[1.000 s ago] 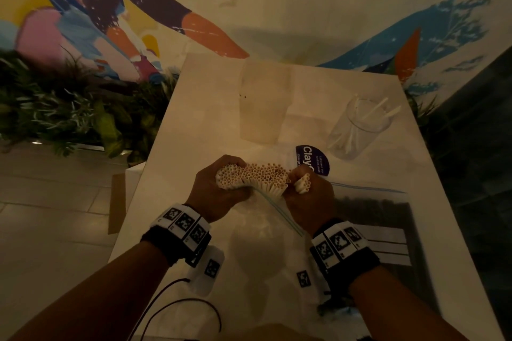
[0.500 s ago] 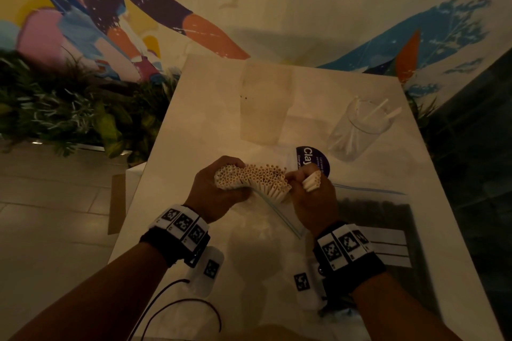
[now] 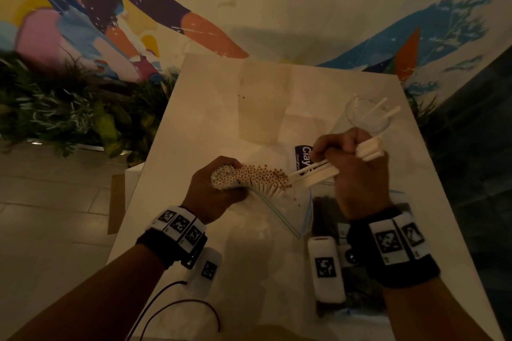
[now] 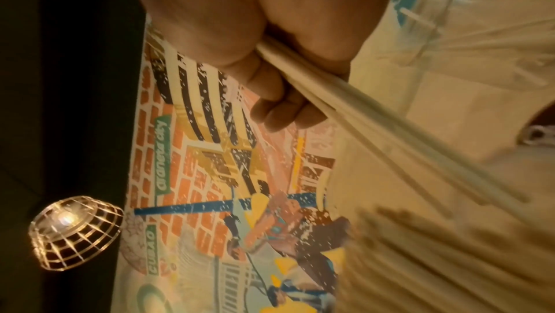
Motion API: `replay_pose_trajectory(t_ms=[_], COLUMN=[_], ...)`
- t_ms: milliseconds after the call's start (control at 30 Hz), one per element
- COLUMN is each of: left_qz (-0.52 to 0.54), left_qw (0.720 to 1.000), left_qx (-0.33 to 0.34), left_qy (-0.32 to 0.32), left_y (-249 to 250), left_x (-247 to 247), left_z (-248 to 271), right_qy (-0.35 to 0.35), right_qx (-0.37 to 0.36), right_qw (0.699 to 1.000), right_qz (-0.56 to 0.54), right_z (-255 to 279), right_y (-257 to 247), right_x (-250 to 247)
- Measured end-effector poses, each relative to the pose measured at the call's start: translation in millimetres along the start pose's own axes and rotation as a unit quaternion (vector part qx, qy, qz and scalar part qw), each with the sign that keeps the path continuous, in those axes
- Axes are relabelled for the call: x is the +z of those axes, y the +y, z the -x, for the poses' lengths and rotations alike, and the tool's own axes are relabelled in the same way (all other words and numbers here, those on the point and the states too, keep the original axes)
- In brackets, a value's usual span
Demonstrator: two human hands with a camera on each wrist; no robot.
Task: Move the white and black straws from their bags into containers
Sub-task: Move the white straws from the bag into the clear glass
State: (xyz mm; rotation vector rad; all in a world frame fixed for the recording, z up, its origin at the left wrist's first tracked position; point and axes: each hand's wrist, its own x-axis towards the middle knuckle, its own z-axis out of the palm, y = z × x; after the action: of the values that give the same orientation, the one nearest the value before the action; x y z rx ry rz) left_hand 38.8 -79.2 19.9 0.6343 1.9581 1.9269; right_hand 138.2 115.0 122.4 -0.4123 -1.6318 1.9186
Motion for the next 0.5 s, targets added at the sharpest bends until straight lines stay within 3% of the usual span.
replay_pose_trajectory(t_ms=[233,500], left_qz=[-0.006,0.001], left_qw=[1.0,1.0], left_qx=[-0.003,-0.006], left_qy=[0.003,0.012], left_y=[-2,-4], left_x=[-1,-2], left_z=[0,2], right_qy=[0.025,0.164], right_qx=[-0.08,-0.204], right_qw=[0.996,0.957], right_qz=[-0.022,0.124], right_z=[-37,-108], right_y=[-49,-57], right_x=[-27,-65])
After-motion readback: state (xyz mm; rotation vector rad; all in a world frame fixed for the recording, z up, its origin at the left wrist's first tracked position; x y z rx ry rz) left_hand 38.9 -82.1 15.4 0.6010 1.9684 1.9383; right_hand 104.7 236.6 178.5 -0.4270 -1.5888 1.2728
